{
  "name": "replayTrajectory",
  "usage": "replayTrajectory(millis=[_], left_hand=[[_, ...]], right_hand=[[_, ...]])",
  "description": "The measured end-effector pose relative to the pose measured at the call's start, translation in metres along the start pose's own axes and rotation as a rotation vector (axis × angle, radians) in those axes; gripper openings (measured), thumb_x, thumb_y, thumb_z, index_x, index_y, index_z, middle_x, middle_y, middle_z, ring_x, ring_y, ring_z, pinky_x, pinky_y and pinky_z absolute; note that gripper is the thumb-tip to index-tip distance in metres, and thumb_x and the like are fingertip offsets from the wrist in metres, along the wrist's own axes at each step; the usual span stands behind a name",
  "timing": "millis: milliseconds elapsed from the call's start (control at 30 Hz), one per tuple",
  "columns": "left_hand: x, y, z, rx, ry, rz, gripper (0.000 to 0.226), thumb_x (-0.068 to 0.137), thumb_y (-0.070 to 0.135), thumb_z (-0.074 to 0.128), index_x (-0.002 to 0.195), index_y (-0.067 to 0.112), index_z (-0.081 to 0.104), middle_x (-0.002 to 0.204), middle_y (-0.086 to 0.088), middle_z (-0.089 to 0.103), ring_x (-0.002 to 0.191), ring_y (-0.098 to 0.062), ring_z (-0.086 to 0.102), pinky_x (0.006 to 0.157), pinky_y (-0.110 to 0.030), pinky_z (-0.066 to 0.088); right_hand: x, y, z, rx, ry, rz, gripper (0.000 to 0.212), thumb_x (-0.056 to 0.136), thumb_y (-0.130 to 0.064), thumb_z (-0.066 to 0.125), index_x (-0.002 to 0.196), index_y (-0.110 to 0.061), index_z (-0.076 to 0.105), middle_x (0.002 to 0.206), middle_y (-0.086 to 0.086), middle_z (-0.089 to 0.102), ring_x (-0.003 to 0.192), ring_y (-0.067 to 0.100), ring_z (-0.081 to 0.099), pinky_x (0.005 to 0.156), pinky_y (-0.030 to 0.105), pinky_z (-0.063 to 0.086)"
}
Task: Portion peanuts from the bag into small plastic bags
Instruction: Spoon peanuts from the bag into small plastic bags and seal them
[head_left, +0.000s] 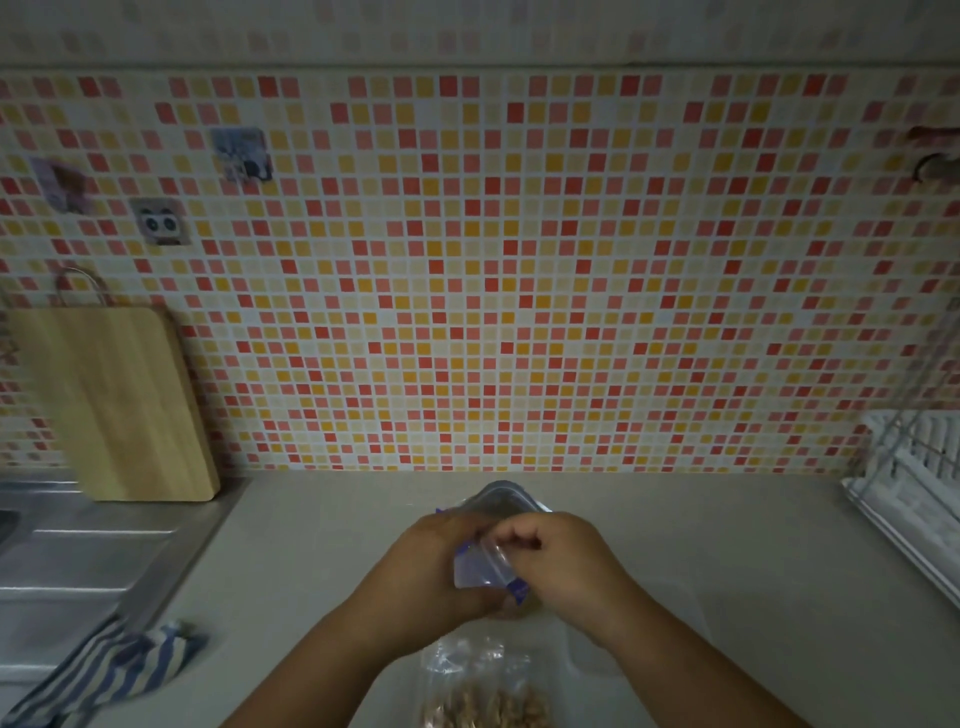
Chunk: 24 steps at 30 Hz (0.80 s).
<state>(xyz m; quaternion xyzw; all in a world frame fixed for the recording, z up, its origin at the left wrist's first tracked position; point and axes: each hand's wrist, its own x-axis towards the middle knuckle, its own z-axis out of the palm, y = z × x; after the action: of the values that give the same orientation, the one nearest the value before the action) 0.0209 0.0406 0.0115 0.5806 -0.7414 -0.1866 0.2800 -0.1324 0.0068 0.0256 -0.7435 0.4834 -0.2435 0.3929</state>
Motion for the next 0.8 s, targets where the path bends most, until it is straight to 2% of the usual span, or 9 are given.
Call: replayTrajectory(millis=[100, 200, 267, 333, 433, 500, 600, 700, 800], left_hand=[[0.004, -0.007, -0.002, -0.015, 0.028, 0.0, 0.047, 0.071, 0.04, 0.075, 0.114, 0.042, 0.058, 0.101, 0.03, 0.059, 0.095, 0.004, 0.053, 0.08, -0.007, 0.039], [0.009, -0.022, -0.002, -0.038, 0.044, -0.038, 0.043, 0.072, 0.042, 0.073, 0.113, 0.041, 0.059, 0.111, 0.022, 0.063, 0.1, 0.003, 0.055, 0.083, -0.009, 0.04], [0.012, -0.03, -0.001, -0.025, 0.03, -0.057, 0.044, 0.075, 0.042, 0.072, 0.116, 0.041, 0.055, 0.112, 0.024, 0.059, 0.101, 0.004, 0.052, 0.083, -0.006, 0.036], [0.016, -0.036, 0.001, -0.017, 0.02, -0.063, 0.041, 0.078, 0.039, 0.069, 0.116, 0.041, 0.053, 0.111, 0.025, 0.057, 0.1, 0.004, 0.051, 0.082, -0.006, 0.035], [0.026, -0.042, 0.002, 0.032, 0.0, -0.055, 0.037, 0.083, 0.042, 0.061, 0.118, 0.037, 0.05, 0.115, 0.018, 0.059, 0.105, -0.005, 0.05, 0.09, -0.021, 0.043], [0.031, -0.043, 0.0, 0.1, -0.023, -0.071, 0.033, 0.087, 0.042, 0.055, 0.119, 0.036, 0.048, 0.117, 0.014, 0.059, 0.106, -0.01, 0.048, 0.09, -0.029, 0.043], [0.036, -0.043, -0.001, 0.223, -0.037, -0.065, 0.032, 0.09, 0.043, 0.05, 0.12, 0.035, 0.044, 0.118, 0.013, 0.061, 0.1, -0.011, 0.046, 0.082, -0.027, 0.042], [0.039, -0.045, -0.003, 0.267, -0.046, -0.065, 0.033, 0.09, 0.047, 0.046, 0.121, 0.034, 0.044, 0.119, 0.012, 0.062, 0.1, -0.014, 0.052, 0.081, -0.029, 0.046], [0.041, -0.047, -0.003, 0.203, -0.112, -0.114, 0.034, 0.09, 0.049, 0.046, 0.119, 0.032, 0.044, 0.12, 0.009, 0.063, 0.103, -0.014, 0.058, 0.086, -0.034, 0.051]], right_hand=[[0.005, -0.005, -0.006, -0.009, -0.012, -0.01, 0.023, 0.09, -0.014, 0.055, 0.094, -0.027, 0.074, 0.091, -0.008, 0.069, 0.088, 0.005, 0.064, 0.079, 0.012, 0.047], [0.02, -0.002, -0.017, -0.079, 0.13, -0.021, 0.027, 0.09, -0.012, 0.053, 0.086, -0.033, 0.069, 0.094, -0.011, 0.065, 0.087, 0.002, 0.059, 0.073, 0.008, 0.043], [0.036, 0.004, -0.021, -0.51, 0.119, -0.072, 0.023, 0.092, -0.019, 0.05, 0.103, -0.027, 0.069, 0.107, -0.005, 0.061, 0.098, 0.012, 0.056, 0.082, 0.019, 0.045], [0.05, 0.009, -0.016, -0.969, -0.089, -0.068, 0.027, 0.092, -0.019, 0.049, 0.115, -0.019, 0.064, 0.11, 0.003, 0.06, 0.105, 0.021, 0.051, 0.087, 0.03, 0.044], [0.062, 0.01, -0.005, -1.304, -0.282, -0.029, 0.026, 0.091, -0.016, 0.051, 0.115, -0.013, 0.061, 0.115, 0.006, 0.058, 0.111, 0.025, 0.047, 0.091, 0.033, 0.037], [0.068, 0.009, -0.001, -1.384, -0.304, -0.036, 0.029, 0.091, -0.02, 0.054, 0.119, -0.013, 0.058, 0.121, 0.007, 0.056, 0.115, 0.025, 0.046, 0.096, 0.033, 0.035], [0.073, 0.005, -0.001, -1.413, -0.279, -0.085, 0.03, 0.091, -0.024, 0.056, 0.119, -0.014, 0.058, 0.122, 0.007, 0.056, 0.118, 0.026, 0.045, 0.099, 0.034, 0.035], [0.071, 0.004, -0.01, -1.279, -0.115, -0.16, 0.025, 0.09, -0.02, 0.053, 0.114, -0.016, 0.06, 0.119, 0.008, 0.057, 0.117, 0.028, 0.047, 0.098, 0.038, 0.035], [0.068, -0.002, -0.022, -1.203, -0.09, -0.134, 0.029, 0.088, -0.017, 0.054, 0.117, -0.015, 0.056, 0.114, 0.008, 0.061, 0.109, 0.029, 0.052, 0.09, 0.036, 0.038]])
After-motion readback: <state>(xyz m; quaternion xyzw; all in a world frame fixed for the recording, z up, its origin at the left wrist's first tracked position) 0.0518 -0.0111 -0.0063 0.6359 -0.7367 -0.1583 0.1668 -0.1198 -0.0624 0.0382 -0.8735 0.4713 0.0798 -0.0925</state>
